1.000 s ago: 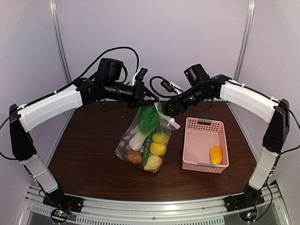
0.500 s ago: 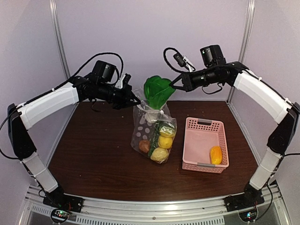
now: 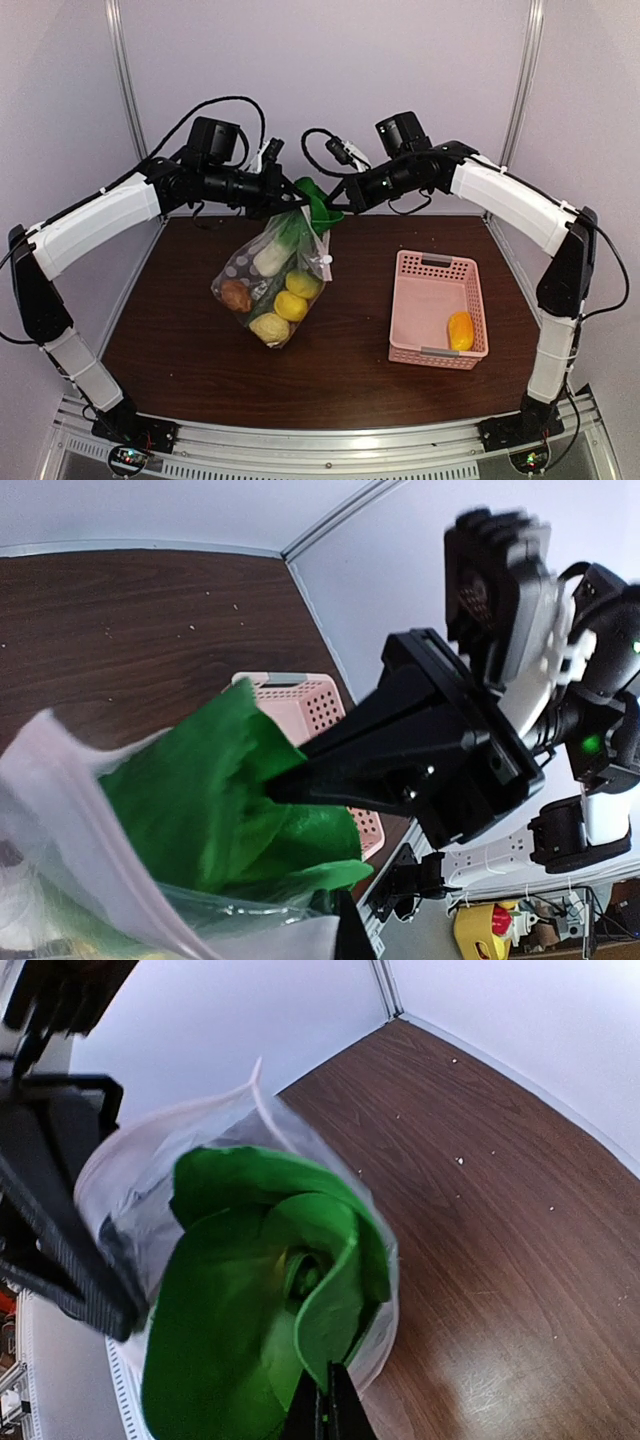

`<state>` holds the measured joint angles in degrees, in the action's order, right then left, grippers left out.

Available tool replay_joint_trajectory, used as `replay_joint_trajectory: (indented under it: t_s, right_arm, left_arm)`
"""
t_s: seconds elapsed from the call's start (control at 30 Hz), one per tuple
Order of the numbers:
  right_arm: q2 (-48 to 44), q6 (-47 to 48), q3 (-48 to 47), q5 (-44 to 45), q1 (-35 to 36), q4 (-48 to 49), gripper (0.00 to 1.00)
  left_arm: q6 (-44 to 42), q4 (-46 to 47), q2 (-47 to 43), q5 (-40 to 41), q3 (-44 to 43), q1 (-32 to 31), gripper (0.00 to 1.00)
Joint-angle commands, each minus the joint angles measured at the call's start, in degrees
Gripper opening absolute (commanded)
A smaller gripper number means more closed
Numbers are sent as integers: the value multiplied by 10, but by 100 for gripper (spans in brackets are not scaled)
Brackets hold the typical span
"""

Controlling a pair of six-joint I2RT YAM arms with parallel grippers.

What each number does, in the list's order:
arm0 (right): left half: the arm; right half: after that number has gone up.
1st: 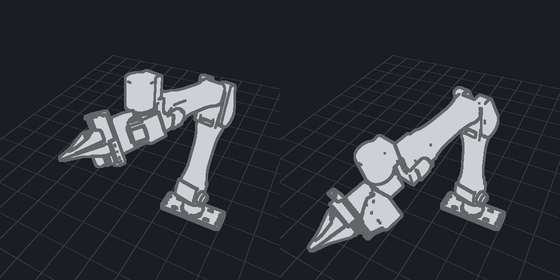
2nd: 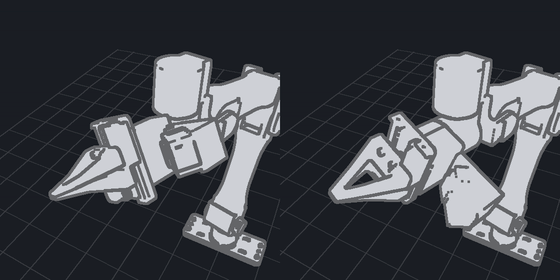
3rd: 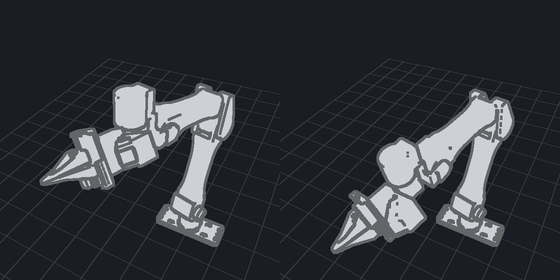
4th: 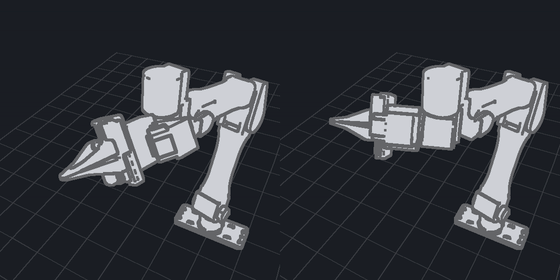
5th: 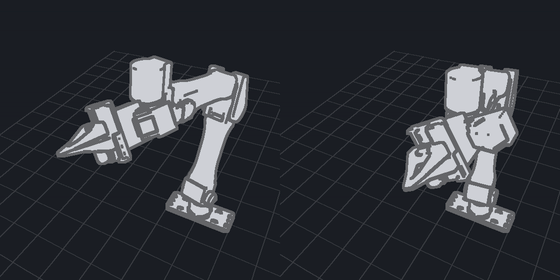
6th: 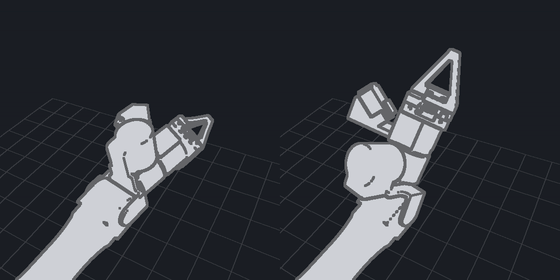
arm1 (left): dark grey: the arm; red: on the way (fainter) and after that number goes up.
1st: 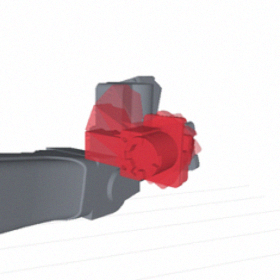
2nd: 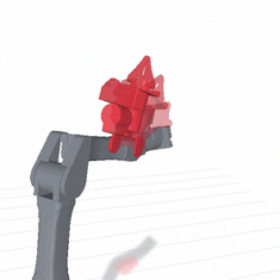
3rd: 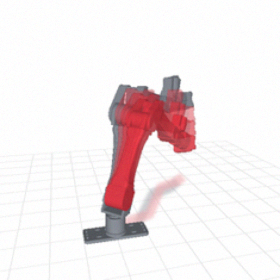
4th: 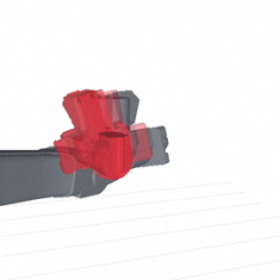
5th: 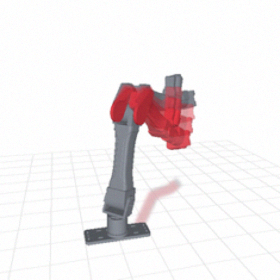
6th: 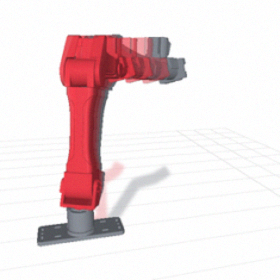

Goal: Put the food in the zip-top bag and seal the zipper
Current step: Adjust the fake vegetable in the zipper food storage bag.

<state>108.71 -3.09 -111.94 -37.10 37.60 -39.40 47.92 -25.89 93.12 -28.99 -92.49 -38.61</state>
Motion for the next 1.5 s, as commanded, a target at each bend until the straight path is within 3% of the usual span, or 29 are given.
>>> replay_joint_trajectory:
  t_s: [0.0,0.07,0.23,0.27,0.4,0.47,0.6,0.8,1.17,1.27,1.37,1.4,1.47]
  right_arm:
    - [5,-22,-77,63,0,17,0]
    - [9,-21,-88,86,1,18,0]
    - [42,21,-71,-20,43,-34,8]
    - [43,50,-71,-16,55,-64,12]
    - [29,80,-71,50,71,-100,48]
    - [7,79,-70,66,52,-98,55]
    - [-59,73,-53,40,16,-72,60]
    - [-101,73,-26,105,6,-39,61]
    - [7,64,-35,98,8,-67,56]
    - [25,56,-50,112,8,-68,40]
    - [25,51,-63,125,7,-62,17]
    - [23,52,-68,131,7,-61,13]
    - [20,59,-81,146,6,-61,14]
  left_arm:
    - [-1,37,-6,-23,-18,-20,0]
    - [-16,20,-12,-20,-26,-28,0]
    - [-36,-13,-11,4,-39,-31,0]
    - [-37,-15,-9,9,-40,-31,0]
    - [-32,4,-3,-11,-37,-31,0]
    - [-31,5,-4,-7,-37,-32,0]
    - [-32,7,-9,-6,-28,-31,0]
    - [-34,12,-9,-11,-17,-31,0]
    - [-34,18,-12,-21,-16,-32,0]
    - [-34,18,-12,-21,-12,-32,0]
    - [-34,17,-13,-15,-5,-32,0]
    - [-33,14,-12,-10,-3,-32,0]
    - [-43,-6,-9,6,-7,-31,0]
